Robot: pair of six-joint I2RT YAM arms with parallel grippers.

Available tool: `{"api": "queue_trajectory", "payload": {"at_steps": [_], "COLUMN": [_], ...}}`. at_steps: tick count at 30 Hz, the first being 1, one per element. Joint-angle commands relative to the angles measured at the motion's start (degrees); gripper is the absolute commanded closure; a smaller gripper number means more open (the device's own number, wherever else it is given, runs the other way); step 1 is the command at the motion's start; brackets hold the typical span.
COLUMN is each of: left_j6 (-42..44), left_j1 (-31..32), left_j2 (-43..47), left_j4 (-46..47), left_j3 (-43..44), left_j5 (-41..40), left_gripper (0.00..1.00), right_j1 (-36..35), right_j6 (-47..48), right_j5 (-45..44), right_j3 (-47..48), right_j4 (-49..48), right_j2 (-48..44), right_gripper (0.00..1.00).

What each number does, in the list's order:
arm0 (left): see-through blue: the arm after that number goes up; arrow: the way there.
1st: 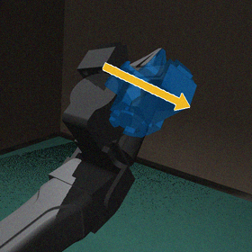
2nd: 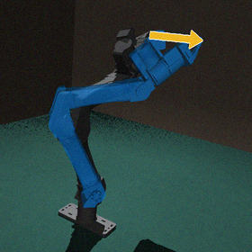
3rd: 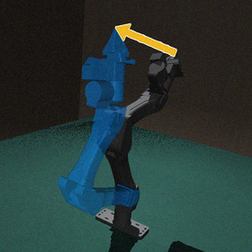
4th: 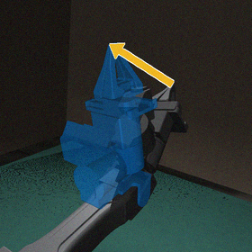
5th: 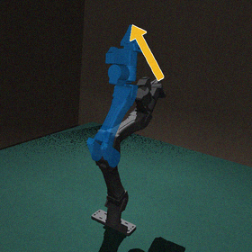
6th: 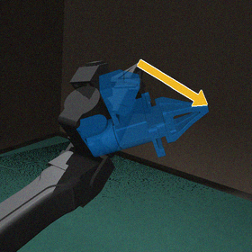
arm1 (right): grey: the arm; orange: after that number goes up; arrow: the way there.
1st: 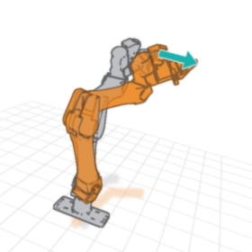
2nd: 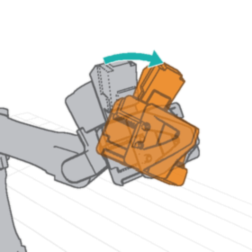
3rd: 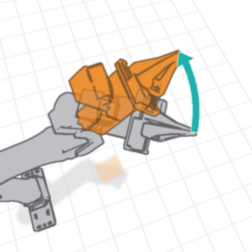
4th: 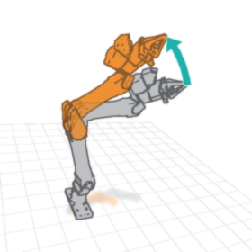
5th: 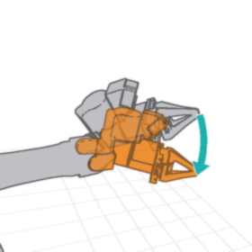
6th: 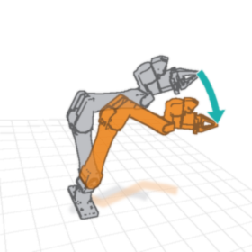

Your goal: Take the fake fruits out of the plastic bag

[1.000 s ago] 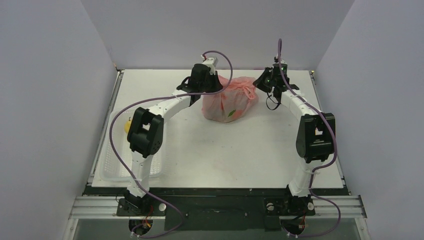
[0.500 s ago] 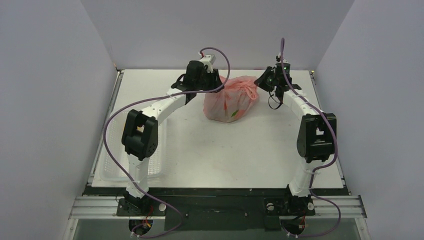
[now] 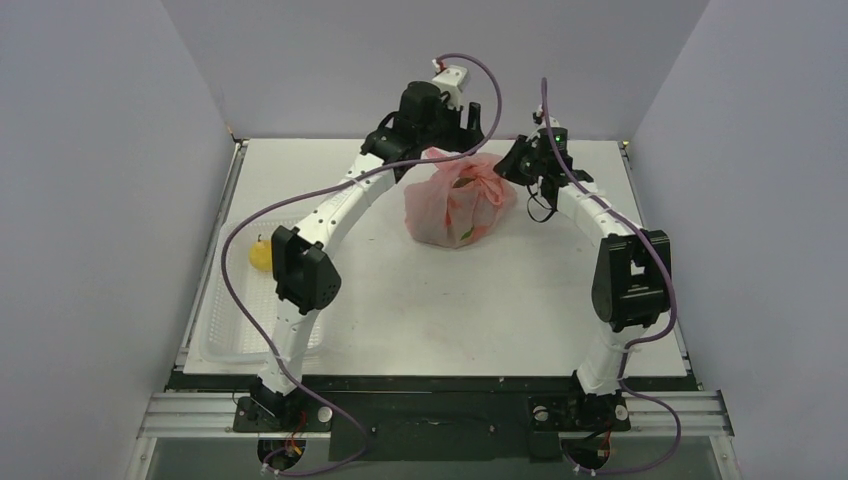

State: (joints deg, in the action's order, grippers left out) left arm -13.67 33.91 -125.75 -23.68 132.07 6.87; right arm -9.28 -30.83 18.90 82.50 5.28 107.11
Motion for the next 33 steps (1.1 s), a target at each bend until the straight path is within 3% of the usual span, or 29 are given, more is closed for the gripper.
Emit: {"api": "queue_trajectory", "payload": {"at_steps": [1,7,18,20,22,24,28,29,33], "left_j6": [4.75,7.3,5.35,5.64,5.78,5.26,1.45,0.84,-2.68], "left_j1": [3.37,4.37,4.28,4.28,4.24,4.11,2.5,2.09,0.42], "left_j2": [-5.3,-7.28,-5.11,-5.4,-5.28,-5.29,-5.69,-5.75,-6.3], "left_j4": [-6.59,-6.73,-5.33,-6.18,-6.54,-6.19,-5.62,-5.13,-3.9], "left_j3": [4.93,5.08,-0.59,0.24,0.58,0.64,1.1,0.96,0.7], "left_j5": [-7.48,-8.05,-12.02,-13.19,-14.51,-14.86,-13.45,-12.53,-6.48], "left_gripper": [0.23,0.27,0.49,0.46,0.35,0.29,0.28,0.3,0.57], "right_j1": [-1.28,-0.65,0.35,0.49,0.41,0.4,0.48,0.49,0.46], "right_j6": [1.84,2.48,2.92,3.37,3.51,3.5,3.66,3.67,3.88], "right_j5": [0.27,0.18,0.7,0.56,0.51,0.56,0.6,0.65,0.57], "right_j3": [0.34,0.46,0.93,0.48,0.39,0.45,0.38,0.43,0.47], "right_j4": [-1.51,-1.07,-1.32,-1.08,-1.06,-1.06,-1.06,-1.04,-0.95], "right_j2": [-5.57,-5.62,-3.84,-4.08,-4.58,-4.84,-5.14,-5.11,-4.95], "right_gripper": [0.93,0.93,0.93,0.93,0.93,0.93,0.93,0.93,0.93]}}
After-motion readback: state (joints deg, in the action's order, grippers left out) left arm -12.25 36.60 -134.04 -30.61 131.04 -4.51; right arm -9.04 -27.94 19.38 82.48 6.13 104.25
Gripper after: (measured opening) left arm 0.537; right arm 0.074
